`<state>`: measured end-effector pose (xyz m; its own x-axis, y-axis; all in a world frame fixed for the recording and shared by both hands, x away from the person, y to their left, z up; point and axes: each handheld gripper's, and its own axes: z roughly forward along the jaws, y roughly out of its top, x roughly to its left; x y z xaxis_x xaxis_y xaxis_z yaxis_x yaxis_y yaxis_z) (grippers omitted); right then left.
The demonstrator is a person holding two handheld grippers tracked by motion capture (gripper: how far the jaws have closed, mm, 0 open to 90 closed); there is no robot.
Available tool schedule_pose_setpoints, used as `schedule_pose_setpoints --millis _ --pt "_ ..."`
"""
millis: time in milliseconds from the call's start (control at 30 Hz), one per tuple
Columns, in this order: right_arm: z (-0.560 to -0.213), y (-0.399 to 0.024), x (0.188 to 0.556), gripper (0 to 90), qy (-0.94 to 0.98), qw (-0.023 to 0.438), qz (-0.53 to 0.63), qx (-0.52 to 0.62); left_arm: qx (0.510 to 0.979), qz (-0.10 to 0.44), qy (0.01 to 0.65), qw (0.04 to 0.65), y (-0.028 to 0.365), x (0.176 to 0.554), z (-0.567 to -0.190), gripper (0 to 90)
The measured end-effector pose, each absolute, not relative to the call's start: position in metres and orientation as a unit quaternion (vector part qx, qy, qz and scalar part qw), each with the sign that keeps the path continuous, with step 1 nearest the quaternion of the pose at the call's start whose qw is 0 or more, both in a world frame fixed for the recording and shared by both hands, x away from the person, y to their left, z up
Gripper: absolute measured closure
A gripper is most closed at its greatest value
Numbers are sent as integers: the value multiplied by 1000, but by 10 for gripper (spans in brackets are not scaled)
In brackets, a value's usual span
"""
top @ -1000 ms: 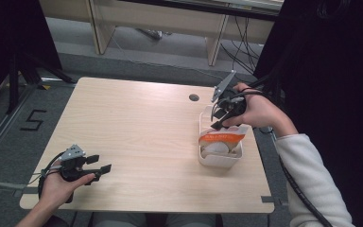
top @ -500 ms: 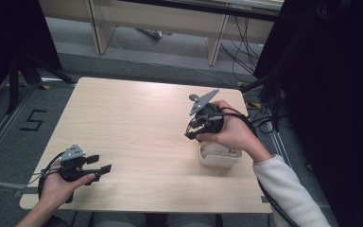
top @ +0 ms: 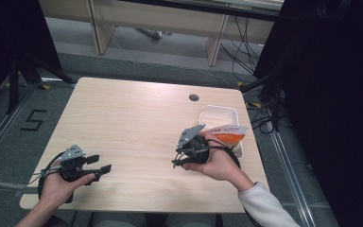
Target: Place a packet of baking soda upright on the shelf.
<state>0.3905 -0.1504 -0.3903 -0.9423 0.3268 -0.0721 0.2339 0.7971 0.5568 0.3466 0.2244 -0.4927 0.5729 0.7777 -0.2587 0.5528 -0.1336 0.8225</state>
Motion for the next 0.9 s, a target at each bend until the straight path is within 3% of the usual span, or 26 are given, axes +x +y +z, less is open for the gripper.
schedule_pose_setpoints --millis 367,900 --pt "-437 -154 378 559 934 65 304 175 745 118 444 483 224 347 -493 295" --pt "-459 -176 362 530 926 63 316 198 751 115 432 485 222 346 -492 294"
